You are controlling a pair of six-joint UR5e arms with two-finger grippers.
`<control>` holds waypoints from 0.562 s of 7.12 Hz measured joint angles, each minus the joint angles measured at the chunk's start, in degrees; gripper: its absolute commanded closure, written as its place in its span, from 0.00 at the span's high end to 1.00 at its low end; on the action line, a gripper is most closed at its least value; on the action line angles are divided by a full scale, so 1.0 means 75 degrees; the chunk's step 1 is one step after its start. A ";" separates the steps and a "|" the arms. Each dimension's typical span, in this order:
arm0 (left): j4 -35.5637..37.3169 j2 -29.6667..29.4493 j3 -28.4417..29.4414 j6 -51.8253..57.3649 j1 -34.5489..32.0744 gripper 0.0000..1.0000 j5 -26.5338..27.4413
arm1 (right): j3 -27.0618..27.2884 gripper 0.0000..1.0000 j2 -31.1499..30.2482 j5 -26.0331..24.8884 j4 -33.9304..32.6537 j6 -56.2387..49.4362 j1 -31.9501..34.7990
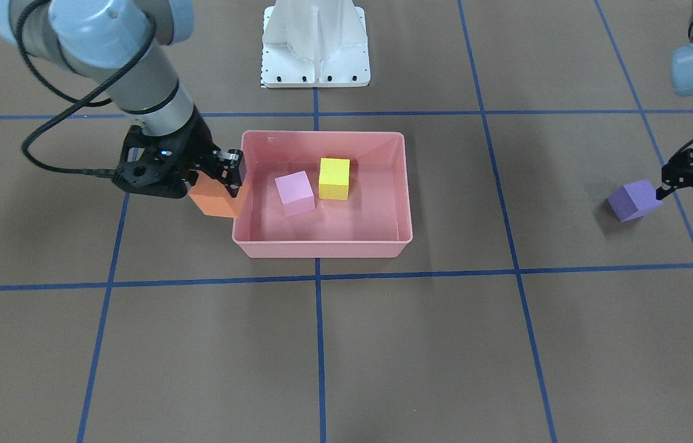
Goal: Place blocks into pink bin with both arms
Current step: 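Lower the orange cube into the bin with the right gripper and release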
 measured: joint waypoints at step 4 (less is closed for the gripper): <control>-0.0030 0.0010 0.0508 0.0528 -0.0214 0.92 -0.0035 | -0.0634 0.00 0.0584 -0.0888 0.0309 0.0731 -0.1154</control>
